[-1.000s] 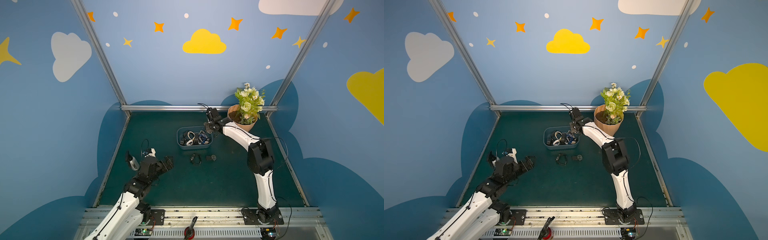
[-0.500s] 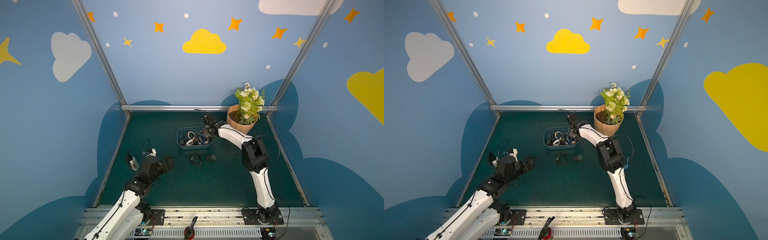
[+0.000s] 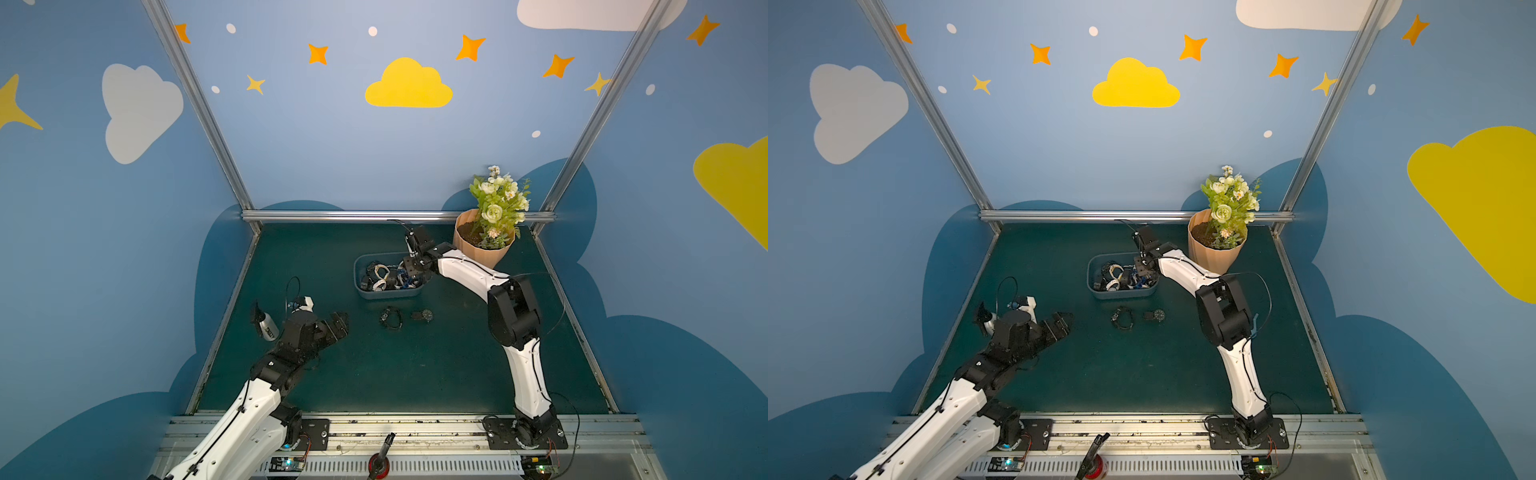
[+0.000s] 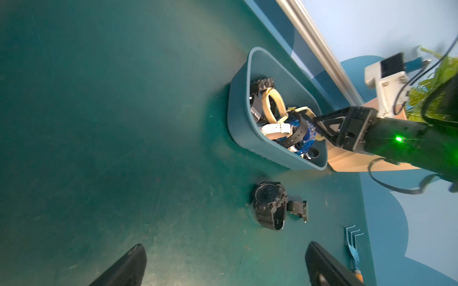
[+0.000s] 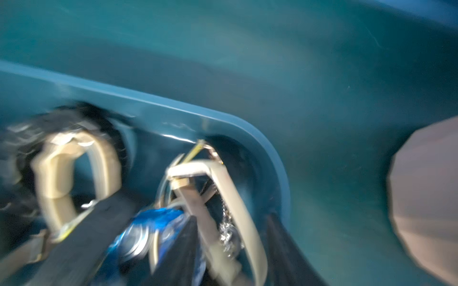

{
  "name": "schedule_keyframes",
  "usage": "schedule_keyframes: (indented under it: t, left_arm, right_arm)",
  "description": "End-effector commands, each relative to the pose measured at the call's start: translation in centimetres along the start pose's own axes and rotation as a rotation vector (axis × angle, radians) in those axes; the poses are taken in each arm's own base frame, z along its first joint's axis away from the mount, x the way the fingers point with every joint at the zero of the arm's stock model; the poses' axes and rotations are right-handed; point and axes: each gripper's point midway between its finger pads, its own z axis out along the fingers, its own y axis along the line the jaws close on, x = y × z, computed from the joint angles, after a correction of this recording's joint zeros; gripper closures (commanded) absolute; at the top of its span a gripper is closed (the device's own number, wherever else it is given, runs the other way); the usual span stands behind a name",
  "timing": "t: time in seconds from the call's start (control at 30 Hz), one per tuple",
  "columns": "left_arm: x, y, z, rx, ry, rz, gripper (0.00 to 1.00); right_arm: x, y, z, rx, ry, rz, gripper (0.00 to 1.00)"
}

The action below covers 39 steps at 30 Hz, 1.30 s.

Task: Put the watch into the storage box
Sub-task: Place the watch in the storage box, then pick up the watch at the center of the board.

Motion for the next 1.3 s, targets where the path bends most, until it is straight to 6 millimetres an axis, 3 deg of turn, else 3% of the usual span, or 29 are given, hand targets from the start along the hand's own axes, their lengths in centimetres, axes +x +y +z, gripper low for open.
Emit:
schedule_keyframes:
  t: [0.0,0.13,0.27,0.37,0.5,0.7,0.9,1.1,1.27]
  left_arm:
    - [-1.3,-1.6,-0.2,0.038,-0.026,0.013,0.0]
    - [-1.6,-2.9,0.1,0.071,-0.005,0.045,0.0]
    - [-1.8,-4.1,0.6,0.084,0.029,0.071,0.0]
    - [-2.0,-5.0,1.2,0.091,0.055,0.094,0.0]
    - [-1.4,-6.6,2.3,0.1,0.108,0.145,0.01]
    - [0.6,-8.8,4.3,0.037,0.178,0.312,0.1]
    - [3.4,-10.1,6.3,-0.036,0.262,0.446,0.22]
    - [6.3,-10.7,8.5,-0.079,0.321,0.521,0.3]
    - [8.4,-11.3,10.0,-0.111,0.377,0.563,0.4]
  right_arm:
    - [-4.9,-0.2,-6.3,-0.063,-0.159,0.051,0.42]
    - [-6.4,-0.7,-10.0,-0.094,-0.244,0.077,0.33]
    - [-6.6,-1.3,-13.1,-0.127,-0.297,0.114,0.28]
    - [-5.4,-1.5,-15.1,-0.161,-0.325,0.135,0.25]
    - [-2.3,-1.9,-16.9,-0.198,-0.339,0.178,0.19]
    - [3.7,-3.2,-17.9,-0.191,-0.306,0.251,0.16]
    - [8.9,-4.5,-17.6,-0.147,-0.225,0.288,0.16]
    - [11.9,-4.7,-17.0,-0.144,-0.155,0.303,0.15]
    - [13.1,-4.9,-16.9,-0.138,-0.138,0.323,0.15]
